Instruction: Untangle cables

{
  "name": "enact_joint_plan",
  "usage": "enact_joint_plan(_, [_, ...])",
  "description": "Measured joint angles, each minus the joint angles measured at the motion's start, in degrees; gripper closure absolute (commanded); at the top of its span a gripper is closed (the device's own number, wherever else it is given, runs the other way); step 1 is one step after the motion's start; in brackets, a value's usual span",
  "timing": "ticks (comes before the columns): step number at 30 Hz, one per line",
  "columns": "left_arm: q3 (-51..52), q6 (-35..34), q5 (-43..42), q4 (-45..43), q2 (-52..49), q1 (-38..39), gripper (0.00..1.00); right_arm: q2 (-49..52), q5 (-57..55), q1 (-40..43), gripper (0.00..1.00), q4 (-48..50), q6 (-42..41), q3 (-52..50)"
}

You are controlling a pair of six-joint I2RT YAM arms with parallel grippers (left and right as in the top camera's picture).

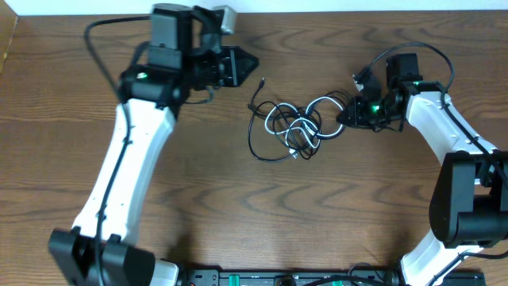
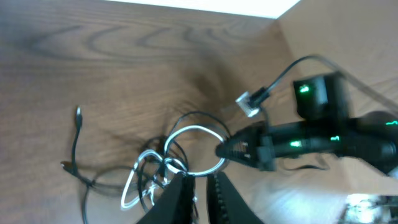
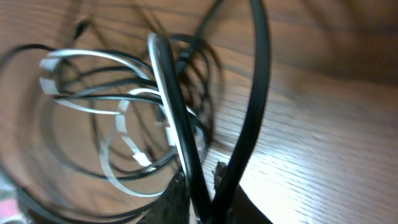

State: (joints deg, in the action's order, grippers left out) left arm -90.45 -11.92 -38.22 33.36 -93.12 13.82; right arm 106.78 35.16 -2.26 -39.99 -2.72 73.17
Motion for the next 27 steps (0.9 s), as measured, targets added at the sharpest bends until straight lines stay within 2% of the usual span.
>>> enact_joint_plan(4, [0.11, 0.22, 1.81, -3.63, -4.02, 3.32, 0.61, -2.80, 2.80, -0.09, 0.59, -0.11, 1.42, 0.28])
enact_joint_plan(6, [0.09, 0.15, 3.39, -3.91, -6.23, 5.03, 0.60, -5.27, 3.21, -0.09, 0.52, -0.59, 1.79, 0.37])
enact_joint_plan(11, [0.11, 1.97, 6.86, -3.87, -12.52, 8.59, 0.60, -9.31, 2.49, -0.11, 0.49, -2.34, 1.86, 1.51])
enact_joint_plan(16, [0.11, 7.34, 8.44, -3.74, -18.40, 11.52, 0.59, -9.33, 1.33, -0.11, 0.45, -3.41, 1.90, 1.57])
enact_joint_plan(27, [0.11, 18.75, 15.54, 1.09, -23.56, 16.79, 0.58, -9.33, 0.83, -0.11, 0.39, -3.39, 1.88, 1.57])
